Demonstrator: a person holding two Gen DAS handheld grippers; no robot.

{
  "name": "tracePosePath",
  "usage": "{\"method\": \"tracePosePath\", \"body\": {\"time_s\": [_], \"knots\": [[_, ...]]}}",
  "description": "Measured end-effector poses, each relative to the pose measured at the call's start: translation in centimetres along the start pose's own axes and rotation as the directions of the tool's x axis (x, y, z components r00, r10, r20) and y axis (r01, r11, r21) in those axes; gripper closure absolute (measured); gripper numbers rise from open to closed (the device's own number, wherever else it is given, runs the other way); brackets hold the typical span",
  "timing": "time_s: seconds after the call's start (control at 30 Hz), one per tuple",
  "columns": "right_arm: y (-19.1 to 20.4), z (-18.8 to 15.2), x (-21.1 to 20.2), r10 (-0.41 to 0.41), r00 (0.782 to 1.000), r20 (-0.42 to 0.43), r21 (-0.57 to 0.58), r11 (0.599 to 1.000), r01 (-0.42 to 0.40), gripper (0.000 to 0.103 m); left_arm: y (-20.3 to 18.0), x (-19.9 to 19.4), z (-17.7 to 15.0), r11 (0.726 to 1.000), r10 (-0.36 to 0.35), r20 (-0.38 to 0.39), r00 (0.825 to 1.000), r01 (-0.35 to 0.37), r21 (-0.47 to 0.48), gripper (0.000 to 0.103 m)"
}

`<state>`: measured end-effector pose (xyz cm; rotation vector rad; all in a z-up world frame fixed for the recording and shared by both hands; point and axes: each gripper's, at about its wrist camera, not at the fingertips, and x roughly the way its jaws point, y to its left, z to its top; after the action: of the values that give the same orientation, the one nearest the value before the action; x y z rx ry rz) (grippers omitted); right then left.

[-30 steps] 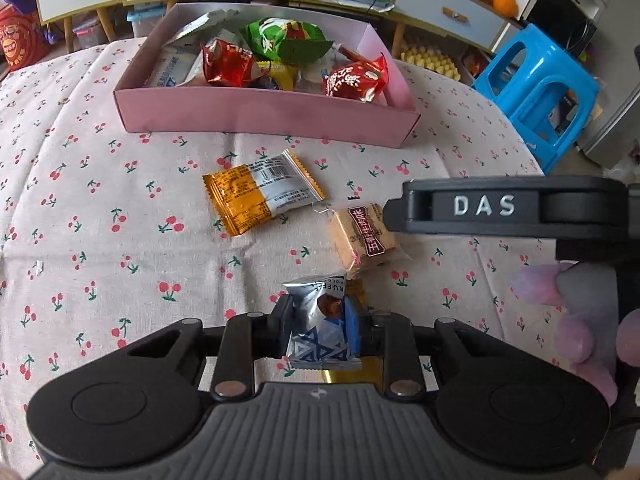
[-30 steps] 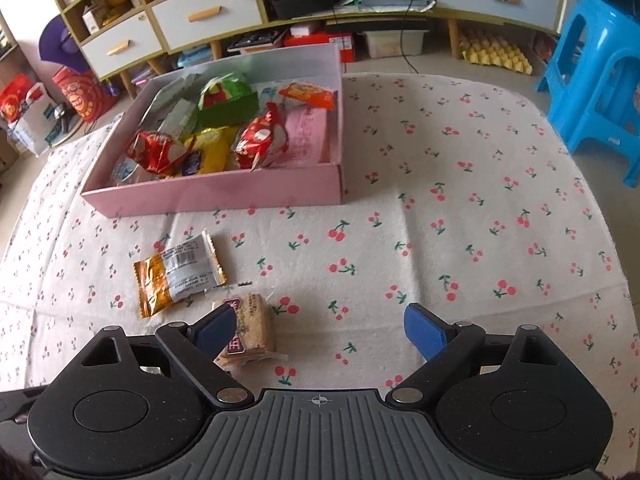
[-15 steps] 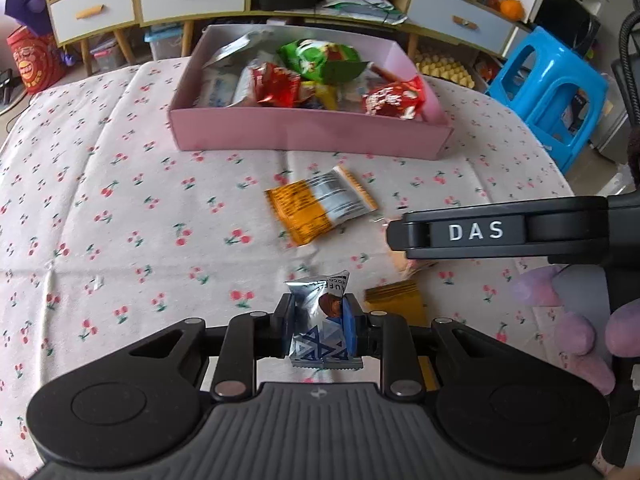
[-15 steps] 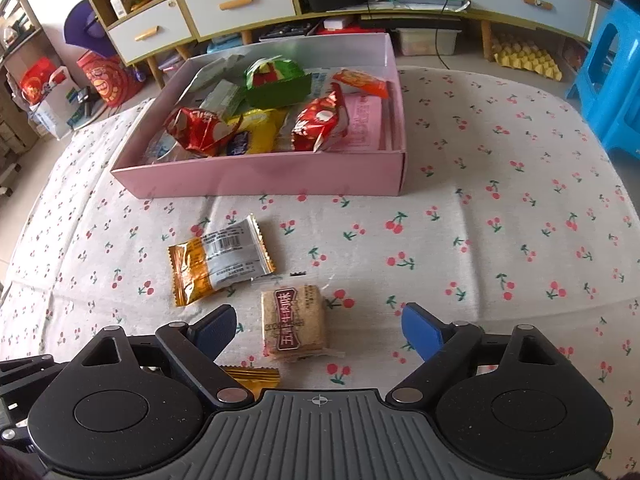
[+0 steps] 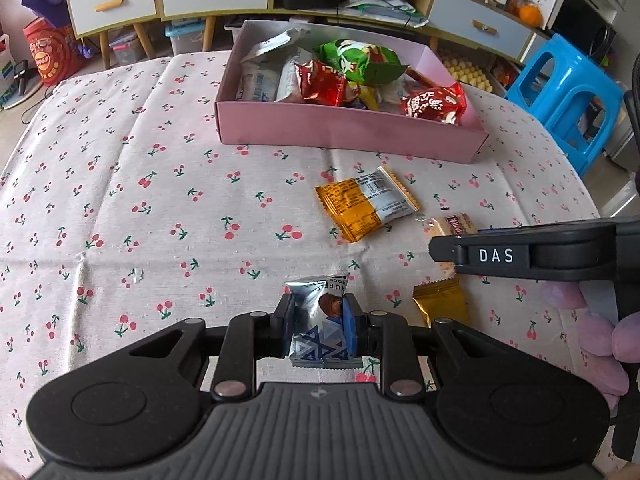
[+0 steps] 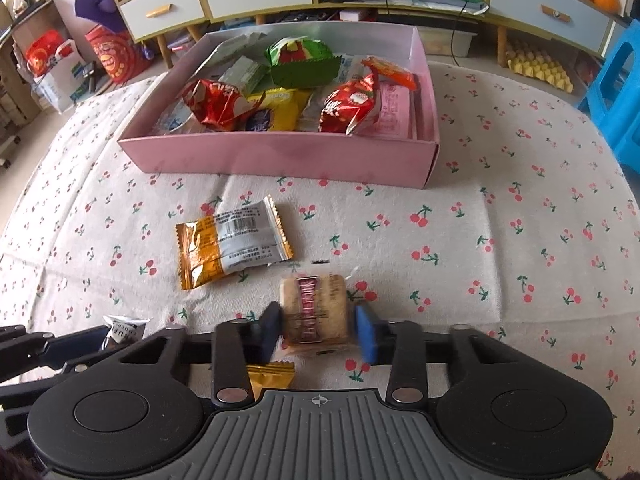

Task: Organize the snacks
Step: 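Grasp the blue-white candy with the left tool while the right tool grasps the small cake, then carry the candy and cake into the pink box and open both tools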

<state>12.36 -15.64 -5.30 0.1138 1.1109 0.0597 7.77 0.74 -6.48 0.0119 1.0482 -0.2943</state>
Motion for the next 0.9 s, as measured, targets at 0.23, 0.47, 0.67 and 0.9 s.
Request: {"method": "tracePosePath", "body": {"time_s": [0.23,0.47,0.67,0.9], "knots": [[-0.4,0.2,-0.6,-0.001,1.0,0.004,0.027,1.0,0.001,0.07,0.3,-0.2,0.3,1.0,-0.004,0.009,1.0,0.004,-0.007,0.08],[-1.7,0.6,-1.5,0.01,1.0,0.016,0.081,0.997,-0.011,0.07,1.0,-0.5,0.7,0.999,-0.009,0.024,1.0,0.01,-0.034,0.081],[-2.6,1.1,-2.4,0.044,0.998,0.034,0.129,0.991,-0.048,0.07,1.8,-0.8,1.5,0.997,-0.017,0.056,0.998,0.021,-0.07,0.081],[-3.2,2.4,-3.5,0.108,0.993,0.042,0.19,0.975,-0.114,0.07,2.7,-1.0,3.5,0.992,-0.037,0.085,0.996,0.047,-0.117,0.081]]}}
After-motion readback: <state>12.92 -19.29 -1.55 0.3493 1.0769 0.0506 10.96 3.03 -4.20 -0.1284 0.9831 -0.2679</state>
